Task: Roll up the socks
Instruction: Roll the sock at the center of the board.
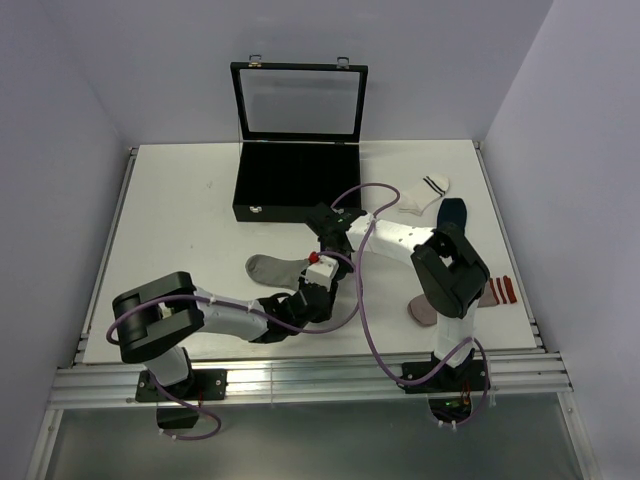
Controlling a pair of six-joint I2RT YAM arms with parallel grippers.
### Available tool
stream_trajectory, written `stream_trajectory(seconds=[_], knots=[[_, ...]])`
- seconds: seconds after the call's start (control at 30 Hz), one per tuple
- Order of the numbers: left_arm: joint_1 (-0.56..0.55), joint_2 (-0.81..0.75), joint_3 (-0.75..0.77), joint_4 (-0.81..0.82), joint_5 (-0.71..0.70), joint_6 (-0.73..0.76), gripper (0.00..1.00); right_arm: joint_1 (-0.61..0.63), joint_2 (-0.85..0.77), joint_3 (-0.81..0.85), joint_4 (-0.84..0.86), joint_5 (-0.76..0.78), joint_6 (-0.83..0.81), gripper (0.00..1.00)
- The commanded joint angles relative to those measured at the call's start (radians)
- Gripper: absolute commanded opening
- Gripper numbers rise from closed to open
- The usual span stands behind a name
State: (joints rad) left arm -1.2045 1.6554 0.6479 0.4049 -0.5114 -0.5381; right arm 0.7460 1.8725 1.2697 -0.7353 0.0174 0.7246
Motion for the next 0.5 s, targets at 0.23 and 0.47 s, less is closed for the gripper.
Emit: stream_trajectory(seconds=[0.23, 0.47], knots=[[-0.006, 0.055, -0.010, -0.090, -0.003, -0.129, 0.12, -0.002, -0.045, -0.127, 0.155, -0.117, 0.044, 0.02], [0.071, -0.037, -0.122, -0.011, 0.195, -0.224, 0.01, -0.037, -0.240, -0.263, 0.376, -0.166, 0.101, 0.20]])
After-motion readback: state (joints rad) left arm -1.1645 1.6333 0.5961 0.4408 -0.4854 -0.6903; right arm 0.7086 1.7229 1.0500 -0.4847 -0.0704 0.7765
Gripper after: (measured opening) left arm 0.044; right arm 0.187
